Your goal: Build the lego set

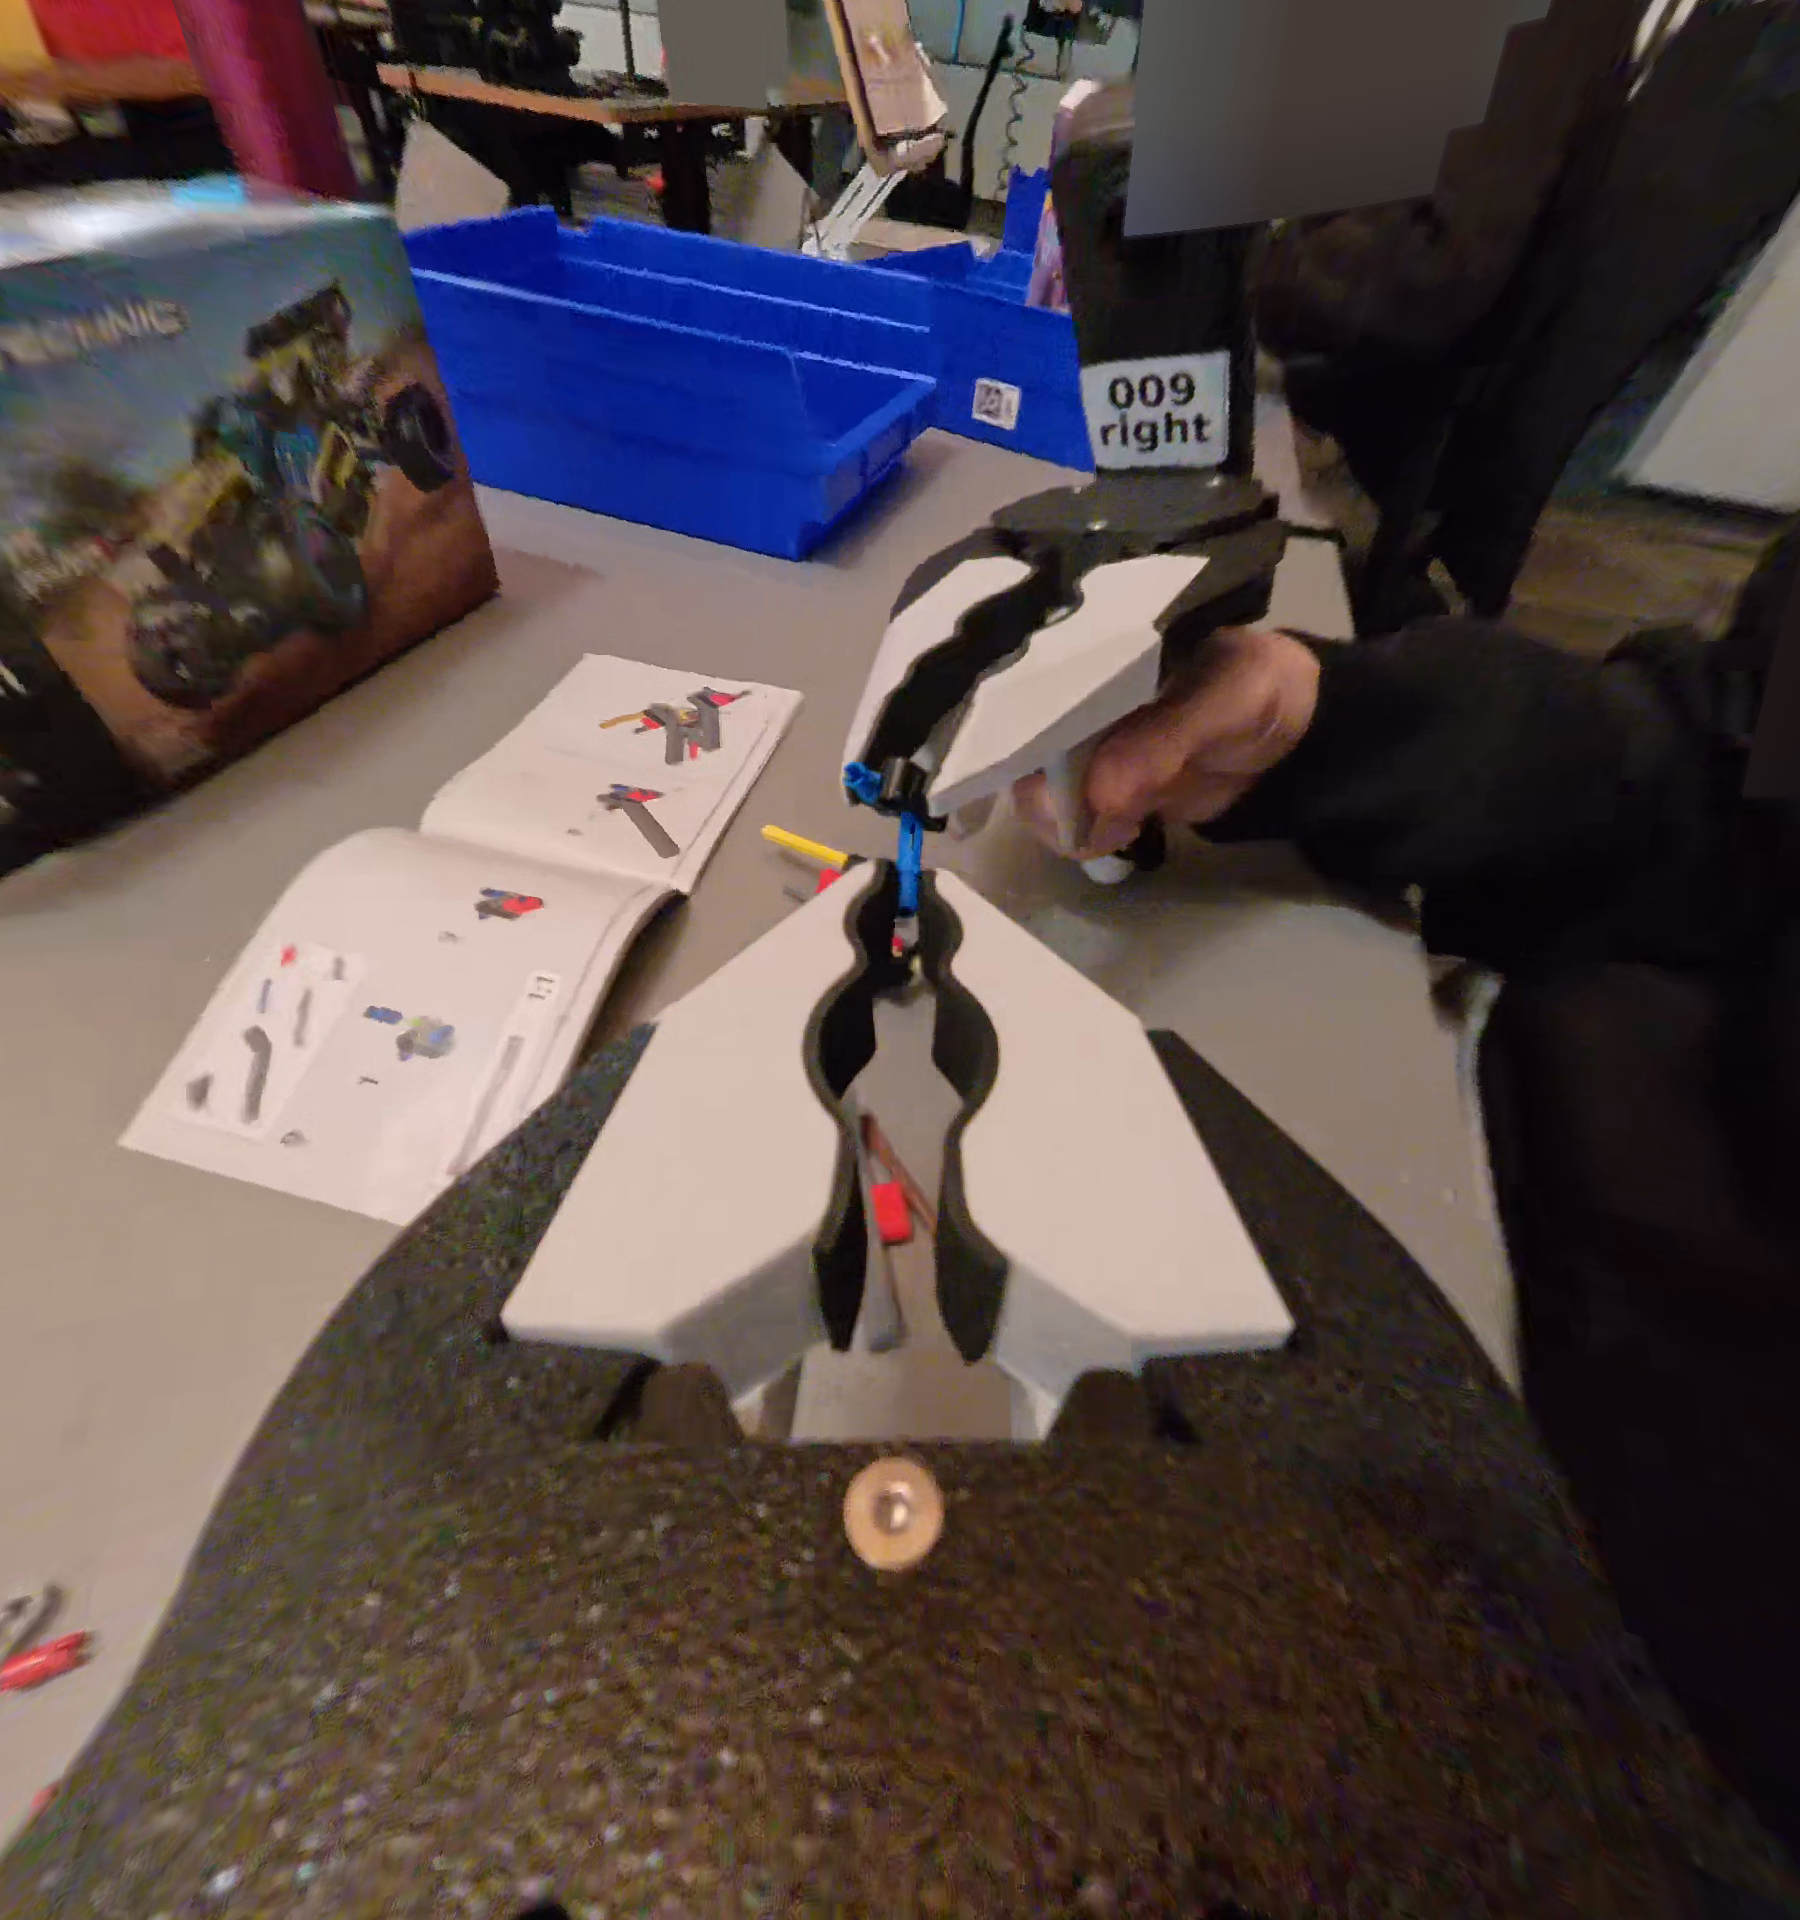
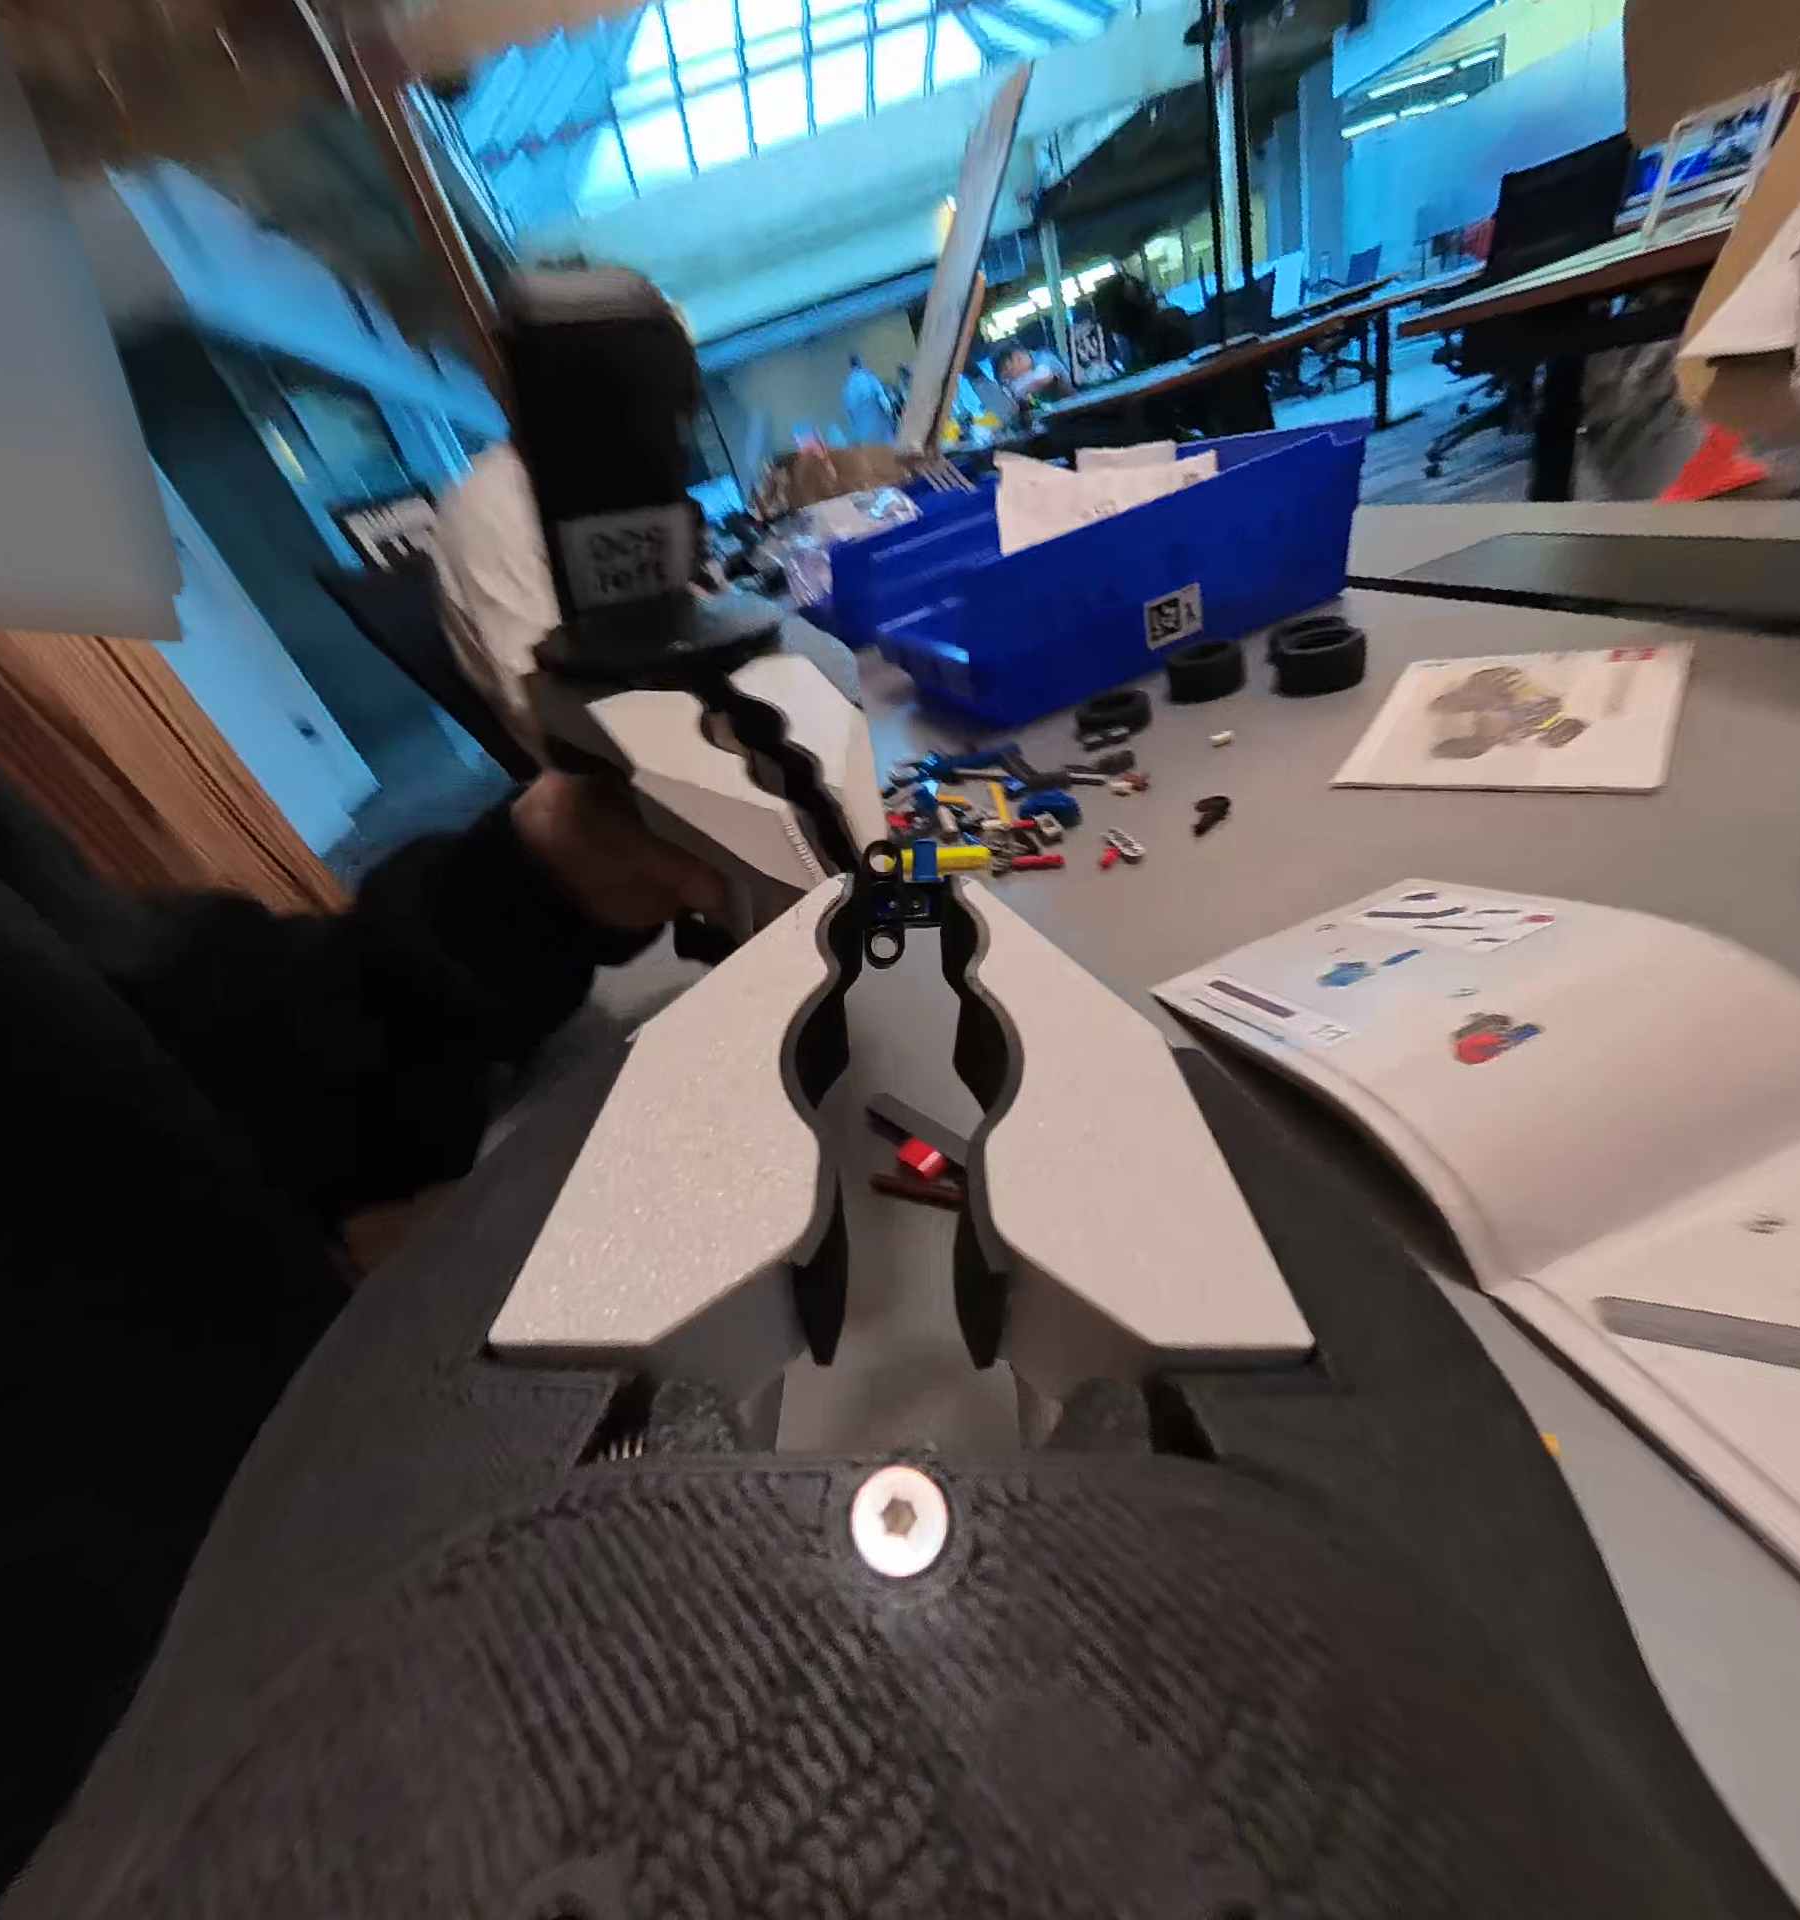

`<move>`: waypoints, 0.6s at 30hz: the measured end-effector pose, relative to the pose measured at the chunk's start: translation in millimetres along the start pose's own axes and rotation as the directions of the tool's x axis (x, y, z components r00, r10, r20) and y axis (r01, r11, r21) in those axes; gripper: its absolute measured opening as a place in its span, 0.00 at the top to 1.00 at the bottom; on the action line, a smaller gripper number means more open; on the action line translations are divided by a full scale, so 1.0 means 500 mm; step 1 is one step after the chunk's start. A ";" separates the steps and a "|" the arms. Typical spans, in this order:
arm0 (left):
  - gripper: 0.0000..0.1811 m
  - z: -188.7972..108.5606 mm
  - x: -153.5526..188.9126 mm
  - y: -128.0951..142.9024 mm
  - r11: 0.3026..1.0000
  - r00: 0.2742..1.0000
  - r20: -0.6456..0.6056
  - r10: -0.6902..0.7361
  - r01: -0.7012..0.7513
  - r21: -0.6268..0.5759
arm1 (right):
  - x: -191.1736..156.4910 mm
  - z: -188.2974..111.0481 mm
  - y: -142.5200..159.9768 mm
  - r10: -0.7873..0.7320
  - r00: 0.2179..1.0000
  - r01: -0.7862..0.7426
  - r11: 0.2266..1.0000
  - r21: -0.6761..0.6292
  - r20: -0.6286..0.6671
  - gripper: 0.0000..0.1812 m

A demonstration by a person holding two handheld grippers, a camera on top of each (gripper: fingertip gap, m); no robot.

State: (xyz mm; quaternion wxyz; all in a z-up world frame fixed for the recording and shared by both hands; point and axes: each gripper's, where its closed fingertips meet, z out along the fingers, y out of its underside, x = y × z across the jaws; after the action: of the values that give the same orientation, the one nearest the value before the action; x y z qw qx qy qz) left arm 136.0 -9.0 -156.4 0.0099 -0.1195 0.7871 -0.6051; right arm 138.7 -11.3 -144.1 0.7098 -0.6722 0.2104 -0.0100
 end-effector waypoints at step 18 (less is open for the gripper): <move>0.99 0.004 -0.002 -0.017 0.991 0.988 0.092 0.122 -0.125 0.035 | 0.004 -0.001 -0.016 0.272 0.956 -0.283 0.953 0.108 0.108 0.92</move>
State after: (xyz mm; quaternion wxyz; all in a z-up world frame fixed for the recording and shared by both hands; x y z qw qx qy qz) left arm 138.8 -12.7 -149.1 0.0851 -0.0972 0.7794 -0.6131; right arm 142.6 -13.0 -137.1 0.7529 -0.5908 0.2692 0.1078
